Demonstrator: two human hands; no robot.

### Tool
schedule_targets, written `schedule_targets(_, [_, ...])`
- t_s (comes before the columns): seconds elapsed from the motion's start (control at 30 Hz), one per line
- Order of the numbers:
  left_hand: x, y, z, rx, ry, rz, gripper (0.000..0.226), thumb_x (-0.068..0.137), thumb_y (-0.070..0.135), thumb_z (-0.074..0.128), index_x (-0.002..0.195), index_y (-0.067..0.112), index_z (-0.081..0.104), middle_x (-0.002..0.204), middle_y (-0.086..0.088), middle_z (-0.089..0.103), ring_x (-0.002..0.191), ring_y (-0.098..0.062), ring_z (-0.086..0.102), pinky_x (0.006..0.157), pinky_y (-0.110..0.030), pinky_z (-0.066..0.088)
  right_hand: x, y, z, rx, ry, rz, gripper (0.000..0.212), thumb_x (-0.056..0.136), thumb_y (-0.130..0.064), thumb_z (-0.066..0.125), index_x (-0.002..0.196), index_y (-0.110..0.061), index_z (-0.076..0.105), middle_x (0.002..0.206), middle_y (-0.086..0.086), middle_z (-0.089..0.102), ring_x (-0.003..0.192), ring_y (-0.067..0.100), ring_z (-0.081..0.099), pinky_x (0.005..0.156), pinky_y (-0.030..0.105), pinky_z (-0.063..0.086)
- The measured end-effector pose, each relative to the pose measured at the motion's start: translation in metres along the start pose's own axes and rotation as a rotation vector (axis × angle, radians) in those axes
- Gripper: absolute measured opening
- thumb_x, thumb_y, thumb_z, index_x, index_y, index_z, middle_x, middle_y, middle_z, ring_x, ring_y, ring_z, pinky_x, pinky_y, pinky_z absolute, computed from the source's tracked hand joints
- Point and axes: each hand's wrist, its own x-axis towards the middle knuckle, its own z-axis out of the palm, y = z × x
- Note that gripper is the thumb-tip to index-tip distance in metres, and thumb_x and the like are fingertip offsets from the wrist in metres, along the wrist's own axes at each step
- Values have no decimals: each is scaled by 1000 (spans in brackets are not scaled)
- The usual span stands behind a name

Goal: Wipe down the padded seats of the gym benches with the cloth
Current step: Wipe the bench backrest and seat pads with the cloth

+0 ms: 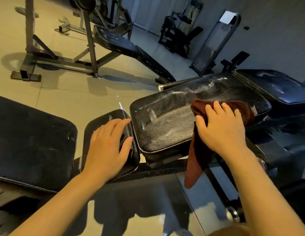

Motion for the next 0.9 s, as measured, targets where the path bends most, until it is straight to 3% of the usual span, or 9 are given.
schedule_targets(0.1, [2, 2, -1, -65, 25, -40, 54, 92, 48, 30, 135, 21, 51, 130, -2, 55, 121, -22, 49, 104, -46, 36, -11, -50, 17, 39, 53, -114, 56, 92, -46, 29, 129, -14, 56, 142, 11, 50, 135, 31, 39, 111, 56, 19])
schedule_targets(0.27, [3, 6, -2, -142, 68, -75, 55, 93, 49, 28, 133, 21, 53, 126, 3, 56, 117, -14, 50, 101, -41, 39, -29, -111, 31, 186, 51, -326, 51, 95, -40, 26, 120, -19, 66, 133, 4, 61, 128, 25, 51, 110, 52, 31])
schedule_targets(0.47, [5, 9, 0, -176, 88, -85, 54, 93, 49, 29, 131, 21, 54, 125, 4, 57, 117, -14, 51, 102, -47, 41, -49, -98, 35, 244, 104, -502, 43, 92, -37, 38, 115, -19, 69, 128, 1, 64, 123, 21, 56, 110, 41, 29])
schedule_targets(0.6, [4, 10, 4, -170, 79, -59, 56, 92, 51, 30, 131, 20, 55, 122, 10, 54, 116, -9, 46, 95, -31, 32, -40, -47, 28, 259, 180, -363, 40, 88, -31, 41, 111, -13, 67, 127, 6, 63, 123, 25, 55, 108, 41, 32])
schedule_targets(0.73, [1, 9, 7, -148, 41, -48, 61, 90, 57, 26, 133, 23, 54, 122, 17, 46, 119, -5, 40, 98, -23, 18, -5, 10, 10, 136, 104, -59, 60, 91, -40, 25, 135, -13, 55, 146, 10, 48, 137, 27, 40, 114, 48, 23])
schedule_targets(0.83, [3, 10, 6, -194, 62, -54, 61, 89, 57, 26, 132, 23, 55, 118, 20, 44, 111, 3, 40, 96, -26, 24, 8, 10, 10, 60, 3, 29, 69, 91, -49, 16, 148, -18, 39, 157, 8, 32, 146, 27, 23, 118, 49, 9])
schedule_targets(0.9, [6, 12, 5, -253, 90, -76, 61, 89, 57, 27, 130, 22, 56, 117, 19, 48, 112, -2, 45, 96, -32, 33, 1, -12, 15, 55, 53, -63, 65, 92, -48, 18, 142, -18, 47, 151, 8, 41, 141, 28, 33, 115, 51, 14])
